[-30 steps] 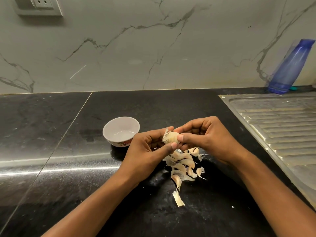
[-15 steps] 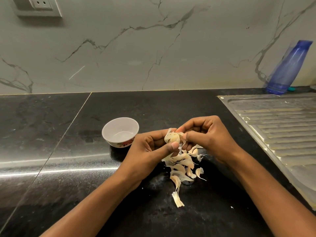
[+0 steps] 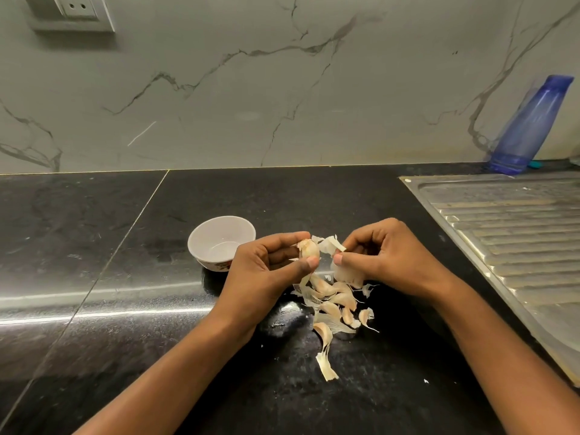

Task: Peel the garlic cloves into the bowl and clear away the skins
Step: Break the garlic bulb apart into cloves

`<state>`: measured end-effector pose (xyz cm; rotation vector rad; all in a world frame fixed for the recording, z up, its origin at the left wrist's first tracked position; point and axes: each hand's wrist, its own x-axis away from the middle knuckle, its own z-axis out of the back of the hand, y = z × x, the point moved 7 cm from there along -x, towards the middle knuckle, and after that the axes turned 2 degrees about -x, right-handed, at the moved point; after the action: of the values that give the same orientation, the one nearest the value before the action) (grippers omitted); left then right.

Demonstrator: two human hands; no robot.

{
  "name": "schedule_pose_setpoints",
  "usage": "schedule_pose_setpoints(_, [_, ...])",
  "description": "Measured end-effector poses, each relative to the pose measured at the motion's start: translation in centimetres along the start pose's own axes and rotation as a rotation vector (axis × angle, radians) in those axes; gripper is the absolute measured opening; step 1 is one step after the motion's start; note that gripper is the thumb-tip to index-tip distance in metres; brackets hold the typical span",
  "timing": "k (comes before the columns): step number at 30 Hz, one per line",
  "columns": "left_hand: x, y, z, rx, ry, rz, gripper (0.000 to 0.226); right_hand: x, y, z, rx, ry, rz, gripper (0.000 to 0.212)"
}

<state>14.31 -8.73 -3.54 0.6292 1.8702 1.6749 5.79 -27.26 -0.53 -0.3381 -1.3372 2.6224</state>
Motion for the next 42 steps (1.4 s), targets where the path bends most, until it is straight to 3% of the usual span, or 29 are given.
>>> schedule_pose_setpoints(6, [-0.1, 0.1, -0.1, -0.052, -0.022, -0.02, 0.047, 0.1, -0.8, 0.1, -0.094, 0.026, 0.055, 0.006])
schedule_pose_setpoints(11, [0.0, 0.3, -0.3, -0.18, -0.033, -0.096, 0.049, 0.4, -1.5, -1.7, -0.27, -0.076, 0.07, 0.024])
schedule_pose_setpoints(19, [0.7, 1.1, -0.6, -0.392, -0.004, -0.256, 0.045, 0.2, -1.3, -2.5, -0.274, -0.108, 0.045, 0.014])
schedule_pose_setpoints(28, [1.0, 1.7, -1.1, -0.426, -0.04, -0.292, 0.036, 0.3, -1.4, -2.5, -0.325, -0.072, 0.069, 0.011])
schedule_pose_setpoints(32, [1.0, 1.8, -1.3, -0.406, -0.094, -0.275, 0.029, 0.3, -1.5, -2.2, -0.387, -0.06, 0.062, 0.023])
schedule_pose_setpoints(42, [0.0, 0.9, -0.2, -0.303, -0.018, -0.199, 0.041, 0.0, -0.9, -0.5, -0.402, 0.004, 0.017, 0.01])
